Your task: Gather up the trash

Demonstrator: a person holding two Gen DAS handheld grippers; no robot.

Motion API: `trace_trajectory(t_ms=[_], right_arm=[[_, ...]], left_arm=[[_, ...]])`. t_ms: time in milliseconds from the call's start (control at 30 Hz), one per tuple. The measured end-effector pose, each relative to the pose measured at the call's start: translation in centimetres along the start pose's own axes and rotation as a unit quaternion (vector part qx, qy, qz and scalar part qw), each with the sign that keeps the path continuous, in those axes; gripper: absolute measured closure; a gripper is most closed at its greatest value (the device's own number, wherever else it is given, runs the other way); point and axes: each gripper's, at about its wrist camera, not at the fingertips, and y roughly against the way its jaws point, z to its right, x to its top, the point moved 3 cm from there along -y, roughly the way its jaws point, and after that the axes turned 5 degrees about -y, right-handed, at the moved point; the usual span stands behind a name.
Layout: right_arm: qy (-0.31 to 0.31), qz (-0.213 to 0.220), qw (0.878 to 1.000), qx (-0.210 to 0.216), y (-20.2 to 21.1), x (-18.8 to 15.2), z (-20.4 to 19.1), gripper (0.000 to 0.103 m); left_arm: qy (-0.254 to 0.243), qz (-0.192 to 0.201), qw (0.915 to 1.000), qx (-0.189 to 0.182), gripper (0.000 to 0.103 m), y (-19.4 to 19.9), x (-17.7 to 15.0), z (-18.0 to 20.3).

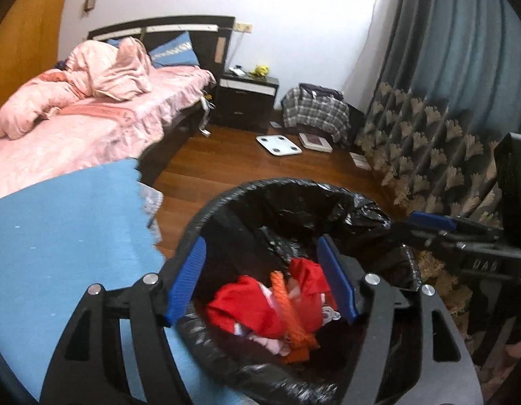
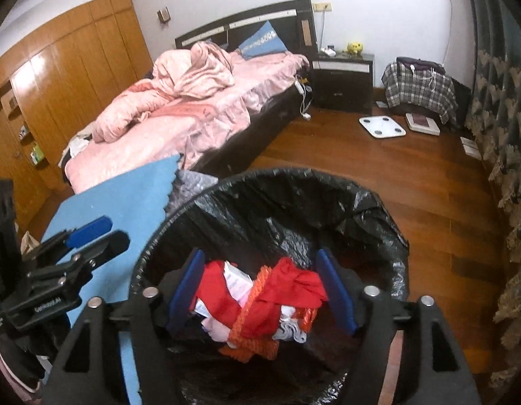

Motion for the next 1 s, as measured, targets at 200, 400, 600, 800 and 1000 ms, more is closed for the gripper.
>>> trace_trajectory(t_ms=[200, 400, 600, 800, 1000], right_arm=[[0.015, 0.034, 0.999, 0.009, 2.1, 1.1, -2.5, 0.006], [0.030, 0.062, 0.997, 0.026, 4.7, 1.7, -5.5, 0.006], [0.060, 0.085, 0.994, 0.046, 7.7, 1.7, -8.7, 0.006], [0.077, 0.095, 0.990, 0.063, 10.2, 1.3, -11.0, 0.006], [0.086, 0.106, 0.988, 0.070, 11.7, 1.0, -12.1, 0.006]], left_arm=[[0.016, 0.035, 0.9977, 0.056, 0.013, 4.9, 0.4, -2.4], [0.038, 0.046, 0.9941, 0.091, 0.010, 8.9, 1.0, -4.0], [0.037, 0.064, 0.9909, 0.112, 0.009, 12.8, 1.9, -3.8], [0.030, 0.081, 0.9877, 0.130, 0.008, 16.2, 2.2, -2.8], [0.030, 0.100, 0.9840, 0.145, 0.007, 18.9, 2.3, -2.3]])
